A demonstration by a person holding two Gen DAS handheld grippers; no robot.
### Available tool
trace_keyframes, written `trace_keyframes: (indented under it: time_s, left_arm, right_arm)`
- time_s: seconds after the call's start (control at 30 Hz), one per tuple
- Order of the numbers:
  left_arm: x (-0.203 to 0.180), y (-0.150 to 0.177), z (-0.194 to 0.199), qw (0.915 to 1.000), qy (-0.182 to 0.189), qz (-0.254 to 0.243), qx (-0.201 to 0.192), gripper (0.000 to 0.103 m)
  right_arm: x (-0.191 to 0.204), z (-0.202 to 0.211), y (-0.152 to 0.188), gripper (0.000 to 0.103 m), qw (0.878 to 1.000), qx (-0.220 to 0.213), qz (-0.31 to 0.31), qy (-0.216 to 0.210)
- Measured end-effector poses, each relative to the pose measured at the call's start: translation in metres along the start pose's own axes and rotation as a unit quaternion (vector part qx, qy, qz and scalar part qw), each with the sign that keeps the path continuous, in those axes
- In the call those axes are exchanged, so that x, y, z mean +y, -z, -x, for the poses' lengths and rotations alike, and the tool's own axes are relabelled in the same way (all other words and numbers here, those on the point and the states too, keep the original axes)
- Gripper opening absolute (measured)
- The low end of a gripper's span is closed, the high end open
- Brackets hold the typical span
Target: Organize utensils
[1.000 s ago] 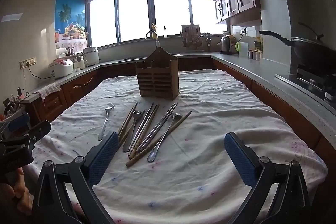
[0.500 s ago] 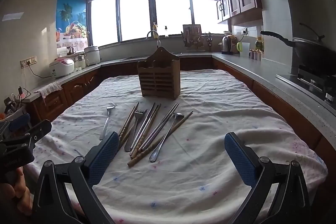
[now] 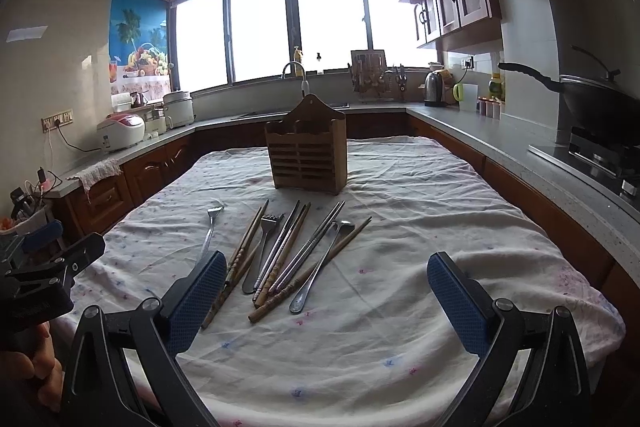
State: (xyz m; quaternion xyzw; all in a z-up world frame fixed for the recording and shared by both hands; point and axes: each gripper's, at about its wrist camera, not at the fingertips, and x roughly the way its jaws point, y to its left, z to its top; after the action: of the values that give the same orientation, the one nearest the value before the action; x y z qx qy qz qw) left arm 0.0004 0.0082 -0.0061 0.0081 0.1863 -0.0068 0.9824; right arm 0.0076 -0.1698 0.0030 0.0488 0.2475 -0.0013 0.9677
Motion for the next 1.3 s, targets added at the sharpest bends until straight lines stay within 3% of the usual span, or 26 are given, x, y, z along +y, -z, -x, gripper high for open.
trace_keyframes:
  time_s: [1.3]
  left_arm:
    - [-0.0002,-0.0012,0.0008,1.0,0.0,0.002,-0.007,0.102]
  right_arm:
    - [0.0038,0.0053,-0.006,0.101,1.0,-0.011,0.001,-0.012]
